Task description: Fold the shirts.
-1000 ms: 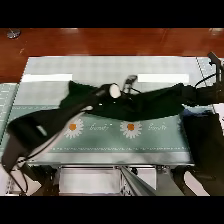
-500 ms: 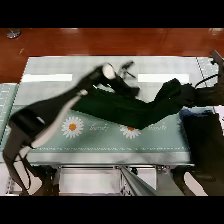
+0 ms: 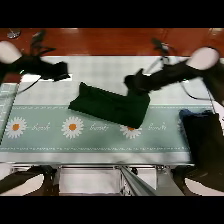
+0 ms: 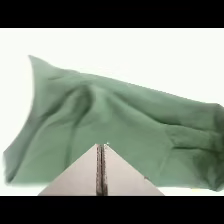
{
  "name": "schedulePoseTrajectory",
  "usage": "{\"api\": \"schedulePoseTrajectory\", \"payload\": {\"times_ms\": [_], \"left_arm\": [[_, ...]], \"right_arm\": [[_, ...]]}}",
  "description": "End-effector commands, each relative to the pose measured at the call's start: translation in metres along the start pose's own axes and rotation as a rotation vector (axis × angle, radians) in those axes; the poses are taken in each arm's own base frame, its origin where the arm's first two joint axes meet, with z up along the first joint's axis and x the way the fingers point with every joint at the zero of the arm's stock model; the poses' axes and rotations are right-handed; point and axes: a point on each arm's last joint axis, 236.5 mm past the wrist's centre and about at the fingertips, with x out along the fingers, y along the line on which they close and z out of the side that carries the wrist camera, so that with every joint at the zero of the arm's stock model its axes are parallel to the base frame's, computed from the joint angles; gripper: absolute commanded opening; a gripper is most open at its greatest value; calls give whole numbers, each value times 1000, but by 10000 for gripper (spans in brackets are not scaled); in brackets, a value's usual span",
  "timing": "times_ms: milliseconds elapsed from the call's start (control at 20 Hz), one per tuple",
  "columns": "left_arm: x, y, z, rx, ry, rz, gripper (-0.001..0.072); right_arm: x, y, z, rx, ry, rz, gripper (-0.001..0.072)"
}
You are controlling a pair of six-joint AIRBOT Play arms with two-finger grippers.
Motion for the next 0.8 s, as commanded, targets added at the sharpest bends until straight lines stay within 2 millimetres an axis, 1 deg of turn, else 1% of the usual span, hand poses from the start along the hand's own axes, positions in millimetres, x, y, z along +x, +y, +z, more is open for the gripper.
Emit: {"api": "schedulePoseTrajectory", "payload": {"times_ms": [0, 100, 150, 200, 250, 300, 350, 400, 450, 500, 550, 600, 650, 750], "left_arm": [[-46, 9, -57, -47, -178, -7, 31], [-45, 1, -104, -78, -180, -63, 30], [-42, 1, -122, -108, -172, -83, 30], [-37, 6, -137, -146, -165, -85, 30], [-31, 11, -148, -172, -158, -81, 31], [-26, 16, -154, -193, -150, -76, 30], [-21, 19, -158, -203, -143, -72, 30], [-19, 21, -158, -209, -143, -67, 30], [-17, 23, -155, -214, -151, -63, 31], [-17, 24, -152, -216, -163, -61, 30], [-17, 25, -150, -217, -172, -58, 31], [-17, 26, -149, -218, -176, -58, 31], [-17, 26, -149, -218, -174, -58, 31], [-17, 26, -150, -216, -171, -58, 31]], "right_arm": [[85, 35, 23, -50, 89, 39, 22], [133, 46, 31, -44, 134, 54, 22], [156, 53, 33, -33, 155, 80, 22], [176, 63, 34, -15, 172, 119, 22], [193, 73, 35, 11, 187, 168, 22], [206, 82, 36, 42, 198, 211, 22], [216, 88, 39, 84, 195, 265, 72], [221, 94, 38, 125, 205, 312, 456], [218, 95, 39, 114, 209, 341, 624], [210, 93, 41, 89, 214, 354, 625], [197, 87, 45, 74, 221, 357, 625], [178, 79, 52, 71, 223, 358, 624], [151, 67, 61, 71, 225, 357, 624], [85, 37, 72, 40, 227, 311, 624]]}}
